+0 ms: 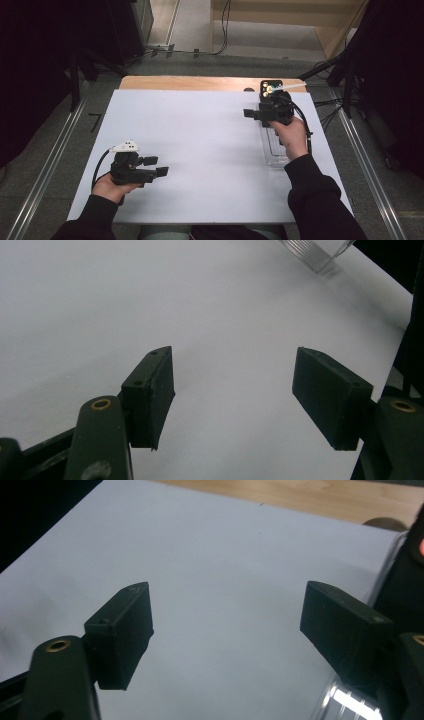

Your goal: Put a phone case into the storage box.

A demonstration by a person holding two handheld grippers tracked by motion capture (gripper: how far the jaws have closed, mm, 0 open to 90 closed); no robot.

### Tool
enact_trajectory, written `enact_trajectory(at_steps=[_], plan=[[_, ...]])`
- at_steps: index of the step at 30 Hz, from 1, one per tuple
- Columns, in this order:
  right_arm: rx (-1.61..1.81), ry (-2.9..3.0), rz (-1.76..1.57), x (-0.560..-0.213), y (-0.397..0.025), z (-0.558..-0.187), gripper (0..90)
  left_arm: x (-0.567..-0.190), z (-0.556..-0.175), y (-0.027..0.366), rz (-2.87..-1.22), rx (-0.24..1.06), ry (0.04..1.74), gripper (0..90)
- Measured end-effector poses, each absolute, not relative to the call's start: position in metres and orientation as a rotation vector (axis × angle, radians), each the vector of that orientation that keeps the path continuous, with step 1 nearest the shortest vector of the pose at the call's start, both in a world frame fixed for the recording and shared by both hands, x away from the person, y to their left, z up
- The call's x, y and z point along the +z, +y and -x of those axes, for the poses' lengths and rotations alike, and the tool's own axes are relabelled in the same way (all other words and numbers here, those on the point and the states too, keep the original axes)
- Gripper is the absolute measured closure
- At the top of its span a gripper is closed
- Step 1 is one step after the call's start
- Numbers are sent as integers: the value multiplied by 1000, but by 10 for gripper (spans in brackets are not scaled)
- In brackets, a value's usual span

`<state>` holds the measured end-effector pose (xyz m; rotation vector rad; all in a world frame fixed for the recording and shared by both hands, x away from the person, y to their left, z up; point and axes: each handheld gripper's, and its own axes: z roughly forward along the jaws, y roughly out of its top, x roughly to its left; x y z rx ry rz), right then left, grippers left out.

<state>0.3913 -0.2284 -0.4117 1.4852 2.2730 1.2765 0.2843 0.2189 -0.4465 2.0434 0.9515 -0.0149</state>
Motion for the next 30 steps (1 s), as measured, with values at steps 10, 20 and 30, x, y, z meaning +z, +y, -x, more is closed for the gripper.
enact_trajectory(at_steps=[10,20,30], plan=[[1297,2382,-1400,-414,-218,-354,272,-445,-287,215,-2055,-27,923,335],[1315,2492,-1276,-420,-218,-318,270,-441,-283,217,-2039,-19,894,334],[1311,2522,-1209,-439,-227,-284,259,-443,-274,215,-2040,-27,871,334]])
